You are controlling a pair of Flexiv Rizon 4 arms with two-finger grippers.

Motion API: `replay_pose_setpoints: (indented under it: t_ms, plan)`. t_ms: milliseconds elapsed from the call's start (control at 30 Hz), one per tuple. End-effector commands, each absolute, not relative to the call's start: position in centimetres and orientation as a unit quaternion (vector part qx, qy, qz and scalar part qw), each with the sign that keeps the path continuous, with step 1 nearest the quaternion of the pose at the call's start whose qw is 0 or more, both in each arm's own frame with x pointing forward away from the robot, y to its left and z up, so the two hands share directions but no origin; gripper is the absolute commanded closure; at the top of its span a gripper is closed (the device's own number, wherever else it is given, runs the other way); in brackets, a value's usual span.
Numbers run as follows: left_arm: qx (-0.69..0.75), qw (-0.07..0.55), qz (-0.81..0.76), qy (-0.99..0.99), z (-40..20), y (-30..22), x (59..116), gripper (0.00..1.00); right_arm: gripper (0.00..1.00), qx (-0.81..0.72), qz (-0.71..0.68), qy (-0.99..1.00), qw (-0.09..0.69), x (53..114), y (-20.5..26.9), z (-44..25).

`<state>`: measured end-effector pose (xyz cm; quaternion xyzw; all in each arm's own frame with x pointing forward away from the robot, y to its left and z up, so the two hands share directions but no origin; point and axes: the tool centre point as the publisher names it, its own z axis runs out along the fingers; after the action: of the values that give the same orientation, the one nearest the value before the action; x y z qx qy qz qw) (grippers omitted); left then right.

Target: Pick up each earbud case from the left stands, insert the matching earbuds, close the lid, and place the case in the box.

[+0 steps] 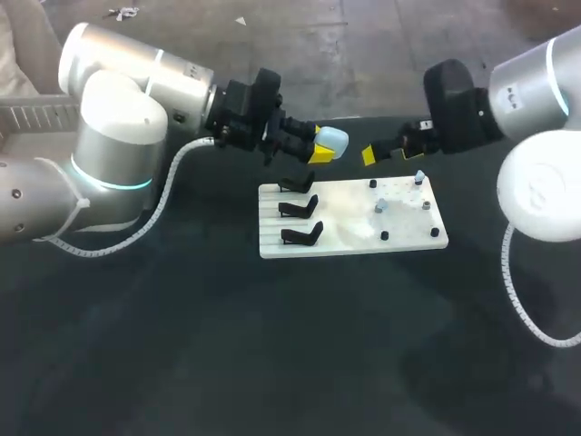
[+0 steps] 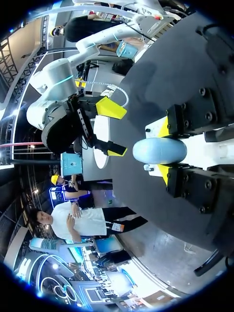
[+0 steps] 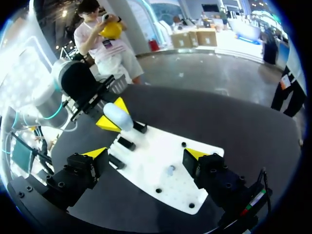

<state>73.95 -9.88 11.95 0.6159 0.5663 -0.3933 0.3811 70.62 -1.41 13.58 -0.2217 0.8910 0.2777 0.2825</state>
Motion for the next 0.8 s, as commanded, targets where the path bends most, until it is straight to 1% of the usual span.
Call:
replay_pose_setpoints:
  t_ms: [33,400,800]
  plan:
    - [0.617,0.384,-0.393,0.563,12.0,-10.2,73.6,1.00,0.00,-0.239,0.320,0.877,0.269,71.4,-0.8,13.2]
    - [0.624,0.383,-0.398,0.553,12.1,-10.8,73.0,1.00,0.00,-0.246,0.330,0.872,0.264,72.2,0.7,13.1]
    - [0.626,0.386,-0.404,0.544,12.5,-10.7,72.4,1.00,0.00,-0.238,0.330,0.872,0.272,72.7,0.7,13.5]
